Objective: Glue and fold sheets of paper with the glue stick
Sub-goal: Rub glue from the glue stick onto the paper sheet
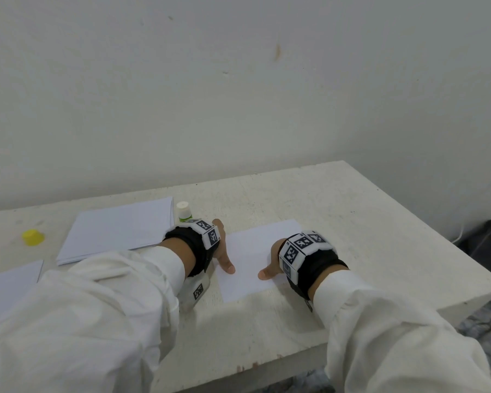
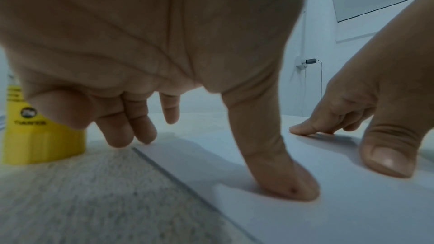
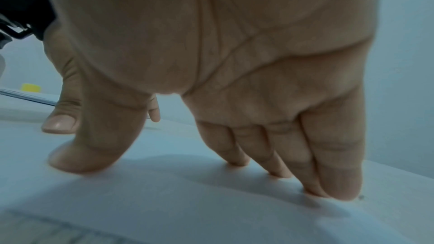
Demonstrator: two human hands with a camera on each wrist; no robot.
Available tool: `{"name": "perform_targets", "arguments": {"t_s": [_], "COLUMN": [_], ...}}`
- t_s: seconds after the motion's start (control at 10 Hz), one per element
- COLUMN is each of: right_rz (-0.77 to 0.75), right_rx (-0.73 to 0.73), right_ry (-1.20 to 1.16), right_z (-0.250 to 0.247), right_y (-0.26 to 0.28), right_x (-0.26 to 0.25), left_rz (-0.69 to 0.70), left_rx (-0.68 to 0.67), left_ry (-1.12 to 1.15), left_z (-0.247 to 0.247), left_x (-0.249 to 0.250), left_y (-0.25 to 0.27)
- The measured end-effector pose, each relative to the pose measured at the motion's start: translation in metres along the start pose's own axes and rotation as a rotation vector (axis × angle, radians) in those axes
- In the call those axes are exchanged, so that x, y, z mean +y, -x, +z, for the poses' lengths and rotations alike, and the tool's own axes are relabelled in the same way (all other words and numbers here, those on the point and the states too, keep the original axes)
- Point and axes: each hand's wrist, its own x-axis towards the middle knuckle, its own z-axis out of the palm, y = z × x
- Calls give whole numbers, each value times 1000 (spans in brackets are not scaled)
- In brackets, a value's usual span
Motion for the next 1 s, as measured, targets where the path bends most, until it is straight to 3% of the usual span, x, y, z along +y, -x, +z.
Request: {"name": "perform_targets", "arguments": {"t_s": [0.2, 0.4, 0.6, 0.7, 0.8, 1.0], "right_rz": [22, 36, 10, 62, 61, 79], "right_rx": [39, 58, -37, 8, -30, 18], "right_ry": [243, 300, 95, 214, 144, 224], "right_z": [15, 19, 4, 13, 8, 17], "right_y": [-15, -20, -8, -20, -11, -24], "right_x": [-3, -4, 0, -5, -5, -3], "left_rz": [65, 139, 107, 105, 124, 217], "left_rx": [5, -44, 36, 24, 19, 83], "left_ry": [-18, -126, -102, -63, 59, 392], "left_z": [2, 17, 31, 33, 32, 30], "left_x": [0, -11, -16, -18, -18, -10], "left_y": [3, -4, -7, -6, -2, 14]}}
